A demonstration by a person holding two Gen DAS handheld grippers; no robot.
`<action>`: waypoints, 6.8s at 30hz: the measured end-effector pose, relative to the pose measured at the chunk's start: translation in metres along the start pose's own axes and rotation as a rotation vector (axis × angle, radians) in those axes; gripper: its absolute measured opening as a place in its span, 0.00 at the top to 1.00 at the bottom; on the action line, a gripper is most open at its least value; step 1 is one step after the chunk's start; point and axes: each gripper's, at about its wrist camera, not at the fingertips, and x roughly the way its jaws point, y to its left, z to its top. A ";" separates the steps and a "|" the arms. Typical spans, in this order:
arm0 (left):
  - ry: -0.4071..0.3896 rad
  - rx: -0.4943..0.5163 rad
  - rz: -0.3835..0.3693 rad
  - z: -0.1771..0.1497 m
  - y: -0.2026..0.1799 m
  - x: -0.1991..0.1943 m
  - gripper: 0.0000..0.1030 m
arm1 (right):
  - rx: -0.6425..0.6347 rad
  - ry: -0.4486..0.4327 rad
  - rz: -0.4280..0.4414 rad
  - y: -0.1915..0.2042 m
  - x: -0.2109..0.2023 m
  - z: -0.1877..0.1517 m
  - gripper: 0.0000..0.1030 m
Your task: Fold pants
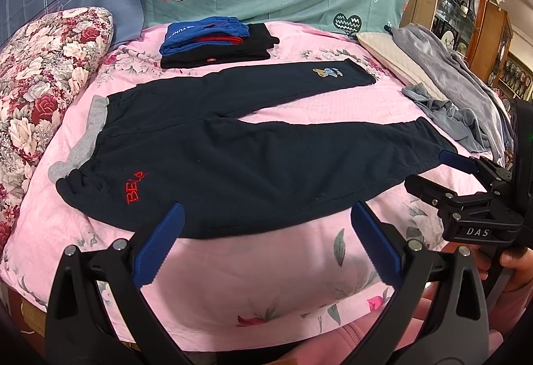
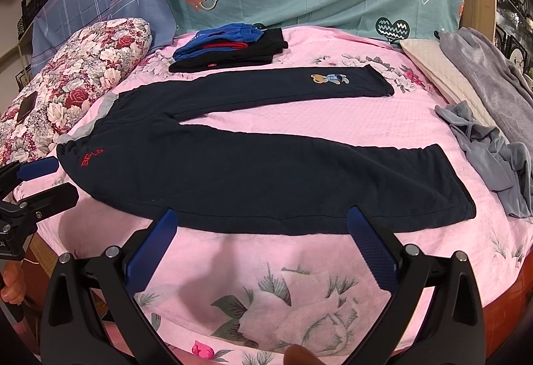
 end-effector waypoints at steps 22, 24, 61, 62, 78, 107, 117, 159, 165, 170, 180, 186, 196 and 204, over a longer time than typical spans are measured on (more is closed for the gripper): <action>-0.006 0.009 -0.015 -0.002 -0.004 0.003 0.02 | -0.001 0.005 -0.001 0.003 0.001 -0.001 0.01; -0.005 0.010 -0.015 -0.002 -0.004 0.003 0.02 | -0.001 0.005 -0.001 0.003 0.001 -0.001 0.01; 0.036 0.019 0.045 0.053 0.115 0.034 0.02 | -0.068 0.061 0.407 0.010 0.050 0.078 0.01; 0.042 0.025 0.064 0.061 0.128 0.037 0.02 | -0.091 0.075 0.416 0.012 0.057 0.088 0.01; 0.342 0.263 -0.101 0.196 0.262 0.202 0.45 | -0.677 0.332 0.441 0.075 0.295 0.254 0.39; 0.275 0.569 -0.239 0.176 0.219 0.087 0.79 | -0.946 0.201 0.422 0.077 0.139 0.219 0.97; 0.321 0.680 -0.110 0.011 0.179 0.049 0.79 | -1.027 0.201 0.463 0.113 0.095 0.042 0.97; 0.385 0.096 -0.676 0.067 0.024 0.169 0.91 | 0.200 0.361 0.061 -0.096 0.222 0.243 0.94; 0.241 0.262 -0.682 0.064 -0.008 0.118 0.91 | 0.416 -0.017 0.327 -0.195 0.053 0.197 0.93; 0.305 0.408 -0.711 0.024 -0.046 0.120 0.91 | 0.605 -0.029 0.311 -0.264 0.011 0.051 0.89; 0.323 0.393 -0.684 0.013 -0.055 0.121 0.72 | 0.882 0.014 0.450 -0.298 0.035 -0.018 0.52; 0.268 0.352 -0.674 0.017 -0.041 0.116 0.64 | 0.687 -0.021 0.356 -0.292 0.037 0.036 0.87; 0.223 0.285 -0.639 0.010 -0.008 0.098 0.45 | 0.676 0.064 -0.010 -0.305 0.028 -0.007 0.58; -0.032 0.130 -0.309 0.044 0.115 0.037 0.19 | 0.344 -0.176 -0.091 -0.189 -0.019 0.063 0.55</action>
